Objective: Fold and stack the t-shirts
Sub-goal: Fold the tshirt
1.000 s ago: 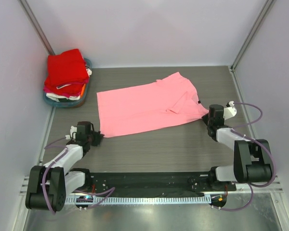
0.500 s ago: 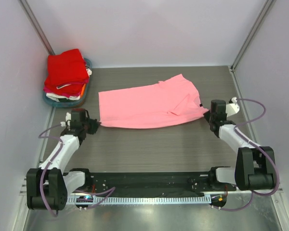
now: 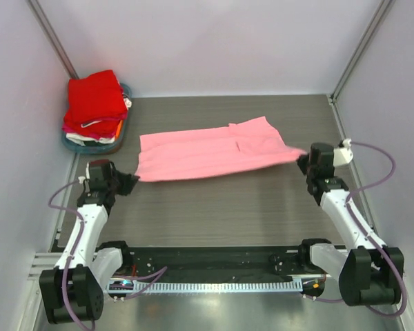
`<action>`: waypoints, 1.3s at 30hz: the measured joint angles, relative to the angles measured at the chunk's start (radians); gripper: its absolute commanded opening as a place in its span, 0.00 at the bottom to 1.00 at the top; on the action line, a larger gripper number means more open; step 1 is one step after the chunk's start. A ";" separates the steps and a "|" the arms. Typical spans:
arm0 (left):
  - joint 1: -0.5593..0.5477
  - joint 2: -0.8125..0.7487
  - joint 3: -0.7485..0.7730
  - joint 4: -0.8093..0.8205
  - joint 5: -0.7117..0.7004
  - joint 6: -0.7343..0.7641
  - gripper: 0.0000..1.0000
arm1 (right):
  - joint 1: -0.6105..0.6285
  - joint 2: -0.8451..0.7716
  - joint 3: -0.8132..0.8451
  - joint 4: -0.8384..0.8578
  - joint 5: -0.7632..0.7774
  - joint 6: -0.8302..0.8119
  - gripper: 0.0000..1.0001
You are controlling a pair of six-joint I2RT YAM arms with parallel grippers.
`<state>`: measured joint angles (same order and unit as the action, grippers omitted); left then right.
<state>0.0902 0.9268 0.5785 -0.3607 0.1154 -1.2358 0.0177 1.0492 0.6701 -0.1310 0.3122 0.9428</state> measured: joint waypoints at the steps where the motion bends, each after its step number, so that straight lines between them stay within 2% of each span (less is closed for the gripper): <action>1: 0.000 -0.015 -0.040 -0.017 0.003 0.006 0.00 | 0.000 -0.023 -0.053 -0.023 0.000 0.009 0.08; 3: 0.000 -0.047 -0.103 -0.048 0.011 0.015 0.00 | 0.000 -0.084 -0.158 -0.072 0.002 0.027 0.13; 5: 0.000 -0.083 -0.147 -0.079 0.019 0.025 0.00 | 0.000 -0.190 -0.246 -0.147 0.014 0.050 0.31; 6: 0.000 -0.103 -0.162 -0.090 0.020 0.034 0.00 | 0.000 -0.241 -0.272 -0.172 0.023 0.062 0.36; 11: 0.002 -0.219 -0.197 -0.154 0.016 0.077 0.02 | -0.002 -0.467 -0.304 -0.292 0.051 0.103 0.53; 12: 0.002 -0.241 -0.199 -0.167 0.014 0.084 0.07 | -0.002 -0.492 -0.304 -0.308 0.052 0.107 0.55; 13: 0.002 -0.270 -0.200 -0.187 0.008 0.093 0.27 | -0.002 -0.516 -0.304 -0.321 0.053 0.107 0.56; 16: 0.002 -0.368 -0.200 -0.246 -0.012 0.109 0.70 | -0.002 -0.533 -0.299 -0.350 0.052 0.085 0.57; 17: 0.002 -0.402 -0.200 -0.265 -0.019 0.110 0.74 | -0.002 -0.523 -0.294 -0.357 0.051 0.070 0.55; 18: 0.002 -0.428 -0.200 -0.275 -0.022 0.103 0.80 | -0.002 -0.507 -0.284 -0.364 0.047 0.047 0.54; 19: 0.002 -0.455 -0.200 -0.286 -0.026 0.100 0.81 | -0.002 -0.481 -0.269 -0.362 0.042 0.023 0.54; 22: 0.002 -0.464 -0.195 -0.304 -0.036 0.103 0.82 | -0.002 -0.357 -0.186 -0.342 0.002 -0.064 0.53; 25: 0.002 -0.402 -0.154 -0.321 -0.042 0.135 0.84 | -0.002 -0.203 -0.068 -0.293 -0.052 -0.146 0.53; 29: 0.002 -0.246 -0.021 -0.312 -0.031 0.208 0.84 | -0.002 0.013 0.082 -0.204 -0.145 -0.235 0.53; 34: 0.002 -0.034 0.150 -0.225 0.013 0.304 0.84 | -0.002 0.293 0.283 -0.130 -0.232 -0.314 0.55; 39: 0.002 0.185 0.296 -0.135 0.022 0.377 0.84 | -0.002 0.578 0.555 -0.135 -0.294 -0.395 0.55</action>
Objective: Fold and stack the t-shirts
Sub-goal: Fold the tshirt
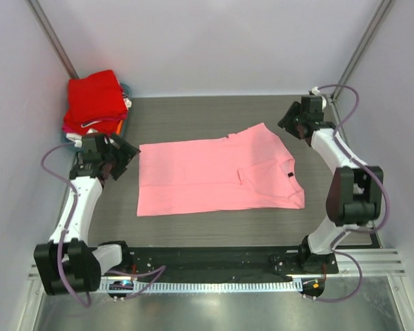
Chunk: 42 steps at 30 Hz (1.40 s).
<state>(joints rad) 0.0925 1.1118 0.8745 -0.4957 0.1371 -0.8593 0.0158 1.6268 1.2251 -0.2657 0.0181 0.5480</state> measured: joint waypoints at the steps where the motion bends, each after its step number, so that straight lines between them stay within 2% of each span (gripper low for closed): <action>1: 0.000 0.047 0.025 0.024 0.002 0.009 0.84 | 0.000 0.065 0.069 0.000 -0.008 -0.018 0.55; 7: 0.000 0.238 0.111 0.095 0.002 0.042 0.83 | 0.003 0.353 0.352 -0.029 -0.038 -0.076 0.57; 16: 0.000 0.488 0.269 0.142 -0.005 0.056 0.82 | 0.023 0.664 0.700 -0.120 -0.086 -0.130 0.54; 23: 0.000 0.640 0.359 0.146 -0.006 0.057 0.79 | 0.051 0.731 0.737 -0.166 -0.113 -0.153 0.52; 27: 0.000 0.710 0.418 0.139 -0.013 0.061 0.76 | 0.063 0.757 0.759 -0.183 -0.124 -0.161 0.46; 38: -0.012 0.837 0.529 0.105 -0.048 0.084 0.69 | 0.069 0.798 0.803 -0.203 -0.137 -0.177 0.41; 42: -0.038 0.875 0.562 0.102 -0.063 0.097 0.67 | 0.069 0.800 0.814 -0.214 -0.121 -0.185 0.30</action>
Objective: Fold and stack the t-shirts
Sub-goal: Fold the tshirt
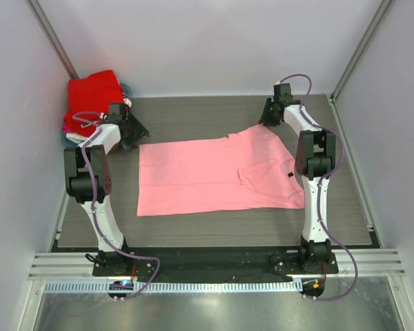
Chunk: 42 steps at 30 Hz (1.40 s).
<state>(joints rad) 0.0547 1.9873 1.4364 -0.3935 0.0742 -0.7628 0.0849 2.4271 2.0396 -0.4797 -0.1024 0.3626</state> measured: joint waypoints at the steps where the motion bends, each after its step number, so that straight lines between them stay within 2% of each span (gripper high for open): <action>1: -0.005 0.005 0.006 0.000 -0.005 0.006 0.67 | 0.000 0.002 0.002 -0.002 0.004 -0.002 0.17; 4: -0.011 0.019 0.021 -0.002 -0.014 0.014 0.64 | 0.000 0.015 0.018 -0.015 0.012 -0.011 0.03; 5: -0.011 0.021 0.023 -0.002 -0.019 0.016 0.63 | 0.000 0.019 0.021 -0.016 0.013 -0.013 0.02; 9: -0.011 0.040 0.046 -0.010 -0.029 0.024 0.56 | 0.000 0.019 0.025 -0.020 0.018 -0.013 0.01; 20: -0.039 0.065 0.054 -0.026 -0.102 0.034 0.51 | 0.012 0.019 0.027 -0.024 0.048 -0.017 0.01; 29: -0.053 0.107 0.075 -0.038 -0.163 0.037 0.32 | 0.021 0.018 0.026 -0.023 0.066 -0.020 0.01; 34: -0.050 0.129 0.102 -0.046 -0.195 0.032 0.01 | 0.021 0.000 0.008 -0.026 0.072 -0.020 0.01; 42: -0.063 0.129 0.103 -0.050 -0.228 0.034 0.00 | 0.023 -0.066 -0.026 -0.028 0.111 -0.016 0.01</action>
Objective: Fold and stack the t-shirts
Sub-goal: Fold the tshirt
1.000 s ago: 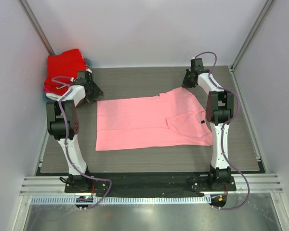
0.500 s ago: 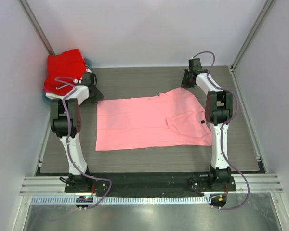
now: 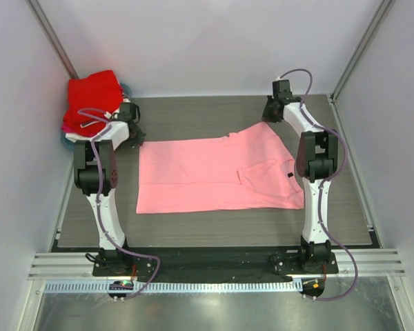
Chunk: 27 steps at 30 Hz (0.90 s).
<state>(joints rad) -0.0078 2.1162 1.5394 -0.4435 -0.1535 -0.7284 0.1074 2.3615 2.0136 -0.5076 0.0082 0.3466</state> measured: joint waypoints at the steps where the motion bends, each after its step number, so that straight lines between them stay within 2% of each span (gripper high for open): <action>1: -0.005 -0.001 0.000 -0.001 -0.010 0.001 0.00 | 0.000 -0.007 0.000 0.001 0.003 0.000 0.01; 2: -0.010 -0.001 0.000 -0.001 -0.021 0.002 0.02 | 0.000 -0.014 0.000 0.002 0.005 0.002 0.01; 3: -0.013 -0.002 0.000 -0.003 -0.029 0.004 0.11 | 0.000 -0.023 0.000 0.002 0.007 0.003 0.01; 4: -0.017 -0.002 0.000 -0.004 -0.034 0.006 0.23 | 0.000 -0.029 0.000 0.002 0.008 0.004 0.01; 5: -0.018 -0.003 0.000 -0.006 -0.039 0.010 0.42 | 0.000 -0.035 0.000 0.002 0.010 0.005 0.01; 7: -0.023 -0.009 0.000 -0.006 -0.045 0.010 0.48 | 0.000 -0.047 0.000 0.002 0.012 0.007 0.01; 17: -0.027 -0.010 0.005 -0.047 -0.093 0.008 0.50 | 0.000 -0.052 -0.003 0.004 0.011 0.019 0.01; 22: -0.029 0.022 0.055 -0.068 -0.097 0.008 0.49 | 0.000 -0.052 -0.004 0.005 0.011 0.019 0.01; 25: -0.030 0.038 0.077 -0.071 -0.099 0.008 0.43 | 0.000 -0.052 -0.006 0.005 0.011 0.019 0.01; 27: -0.029 0.050 0.097 -0.075 -0.101 0.008 0.28 | 0.000 -0.052 -0.010 0.006 0.011 0.019 0.01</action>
<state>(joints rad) -0.0372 2.1666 1.6360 -0.5186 -0.2550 -0.7208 0.1074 2.3096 2.0041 -0.5014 0.0193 0.3656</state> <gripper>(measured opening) 0.384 0.023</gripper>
